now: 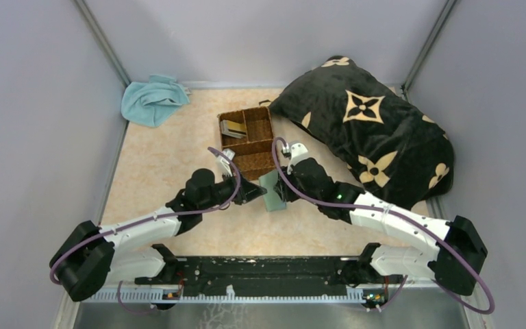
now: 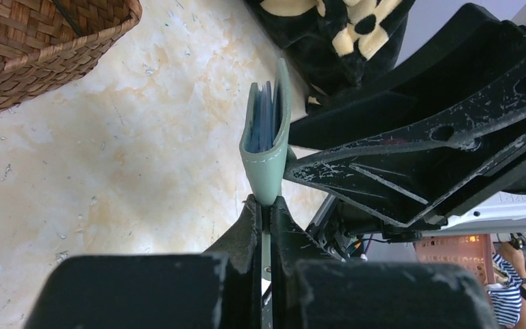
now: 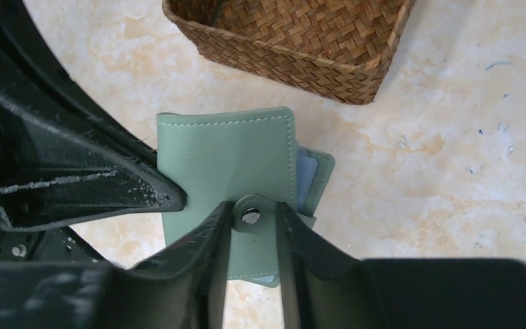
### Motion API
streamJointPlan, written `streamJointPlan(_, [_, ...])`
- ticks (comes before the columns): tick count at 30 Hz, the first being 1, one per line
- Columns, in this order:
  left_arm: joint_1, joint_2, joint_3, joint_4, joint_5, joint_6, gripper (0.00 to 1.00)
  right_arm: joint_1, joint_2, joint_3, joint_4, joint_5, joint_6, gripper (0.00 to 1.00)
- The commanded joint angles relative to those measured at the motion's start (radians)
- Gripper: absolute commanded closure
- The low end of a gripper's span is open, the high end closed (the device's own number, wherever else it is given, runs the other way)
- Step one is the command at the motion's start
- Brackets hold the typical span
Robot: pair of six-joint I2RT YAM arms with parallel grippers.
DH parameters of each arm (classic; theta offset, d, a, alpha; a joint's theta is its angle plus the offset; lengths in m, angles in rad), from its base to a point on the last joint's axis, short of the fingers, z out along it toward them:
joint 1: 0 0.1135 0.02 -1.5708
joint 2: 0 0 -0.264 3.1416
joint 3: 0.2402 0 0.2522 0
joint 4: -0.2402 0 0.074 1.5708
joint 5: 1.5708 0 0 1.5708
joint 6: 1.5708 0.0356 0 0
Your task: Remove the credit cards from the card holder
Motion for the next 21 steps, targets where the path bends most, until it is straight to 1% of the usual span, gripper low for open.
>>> streamJointPlan(1, [-0.005,-0.029,0.047,0.044,0.022,-0.001,1.0,0.01,-0.008,0.044,0.018,0.009,0.007,0.79])
streamJointPlan(3, [-0.005,-0.041,0.047,0.042,0.022,-0.003,1.0,0.009,-0.01,0.045,0.011,0.016,0.01,0.91])
streamJointPlan(4, [-0.006,-0.048,0.048,0.037,0.019,-0.001,1.0,0.01,-0.011,0.047,0.005,0.02,0.011,0.99])
streamJointPlan(5, [-0.006,-0.056,0.049,0.028,0.017,0.0,1.0,0.01,-0.01,0.048,0.001,0.022,0.011,1.0])
streamJointPlan(14, [-0.006,-0.098,0.048,-0.013,-0.016,0.021,1.0,-0.006,-0.024,0.039,-0.032,0.034,0.014,1.0])
streamJointPlan(16, [-0.004,-0.112,0.044,-0.021,-0.026,0.021,1.0,-0.033,-0.04,0.026,-0.043,0.018,0.018,1.0])
streamJointPlan(21, [-0.001,-0.156,0.026,-0.042,-0.058,0.021,1.0,-0.147,-0.112,-0.028,-0.048,-0.057,0.015,1.0])
